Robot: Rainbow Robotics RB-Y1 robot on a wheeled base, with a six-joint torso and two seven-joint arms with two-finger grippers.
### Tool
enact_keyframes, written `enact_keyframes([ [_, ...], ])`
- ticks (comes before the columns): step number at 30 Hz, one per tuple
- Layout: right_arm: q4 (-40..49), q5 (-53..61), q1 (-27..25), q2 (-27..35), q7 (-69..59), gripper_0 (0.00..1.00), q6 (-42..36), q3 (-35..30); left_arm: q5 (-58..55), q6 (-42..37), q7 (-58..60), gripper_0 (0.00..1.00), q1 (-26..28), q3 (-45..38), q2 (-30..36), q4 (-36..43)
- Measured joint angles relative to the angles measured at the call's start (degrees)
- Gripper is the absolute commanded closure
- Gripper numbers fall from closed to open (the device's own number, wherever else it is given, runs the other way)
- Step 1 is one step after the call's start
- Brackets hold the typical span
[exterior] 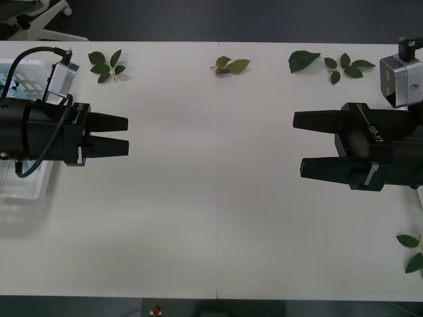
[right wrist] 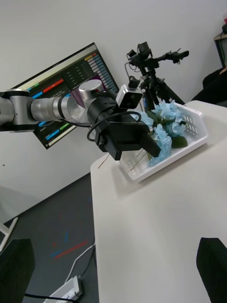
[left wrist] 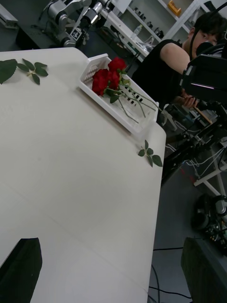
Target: Put the red flowers into the right box and the blue flowers into the left box
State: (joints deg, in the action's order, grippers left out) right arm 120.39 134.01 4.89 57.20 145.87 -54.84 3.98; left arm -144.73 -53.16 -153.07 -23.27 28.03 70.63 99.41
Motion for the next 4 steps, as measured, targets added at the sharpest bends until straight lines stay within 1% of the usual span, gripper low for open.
enact_keyframes([
  [4,0.0,0.0,0.0,0.0,0.0,0.0,0.0,0.0,0.0,0.0,0.0,0.14,0.0,0.0,0.0,0.0],
])
